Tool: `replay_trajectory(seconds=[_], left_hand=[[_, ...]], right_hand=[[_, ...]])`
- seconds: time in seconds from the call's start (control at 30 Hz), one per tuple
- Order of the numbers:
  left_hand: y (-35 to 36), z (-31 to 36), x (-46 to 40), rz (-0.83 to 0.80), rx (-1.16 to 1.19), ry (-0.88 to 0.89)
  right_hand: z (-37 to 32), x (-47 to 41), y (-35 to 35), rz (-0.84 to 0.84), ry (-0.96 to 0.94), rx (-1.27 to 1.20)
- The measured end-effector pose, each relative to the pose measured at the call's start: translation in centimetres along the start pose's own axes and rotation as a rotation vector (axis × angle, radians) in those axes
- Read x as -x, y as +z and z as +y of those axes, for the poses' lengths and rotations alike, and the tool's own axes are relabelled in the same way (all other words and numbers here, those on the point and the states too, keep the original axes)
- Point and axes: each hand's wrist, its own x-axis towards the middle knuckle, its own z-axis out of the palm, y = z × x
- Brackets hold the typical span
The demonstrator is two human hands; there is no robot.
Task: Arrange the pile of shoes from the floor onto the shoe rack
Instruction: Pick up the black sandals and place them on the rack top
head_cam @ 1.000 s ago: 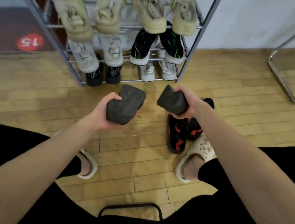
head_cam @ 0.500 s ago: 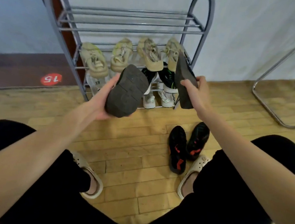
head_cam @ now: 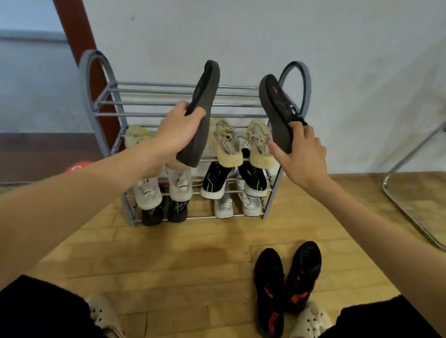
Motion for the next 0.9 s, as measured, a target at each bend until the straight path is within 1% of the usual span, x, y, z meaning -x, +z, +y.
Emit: replay_trajectory(seconds=[0.1,0.23,0.43,0.5,0.57,0.63,0.7,0.73,0.8,0.9], left_hand=[[1.2,1.3,-3.7,0.05,-0.138,0.055],[3.0,2.6,-8.7,0.149,-0.503,0.142],[6.0,2.7,-14.7,0.204,-0.88,0.152],[7.3,3.0,-15.7,0.216,-0.938,0.139],[8.6,3.3,-16.3,0.206,-0.944,0.11],[9.7,3.4,-16.4,0.173,-0.948,0.066],[10.5,3.1,-16.2,0.135,-1.024,0.056],[10.7,2.8,-15.9,0.127,-1.05,0.066],[10.8,2.2,-15.4,0.129,-1.019,0.104],[10.2,1.4,-14.3,0.172,-0.974,0.246]], right_hand=[[0.5,-3.6,0.9,-0.022,-0.017,0.08],[0.9,-8.4,2.3,-0.003,-0.042,0.174],[1.6,-14.6,4.3,-0.031,-0.089,0.274],[1.4,-16.2,4.8,-0.036,-0.093,0.285],[1.2,-17.4,5.4,-0.044,-0.086,0.284],[1.2,-18.0,6.0,-0.06,-0.06,0.259],[1.3,-17.8,6.6,-0.064,-0.057,0.268],[1.4,-17.6,6.9,-0.049,-0.069,0.282],[1.5,-17.0,7.0,-0.002,-0.086,0.272],[1.7,-15.5,7.1,0.038,-0.12,0.237]])
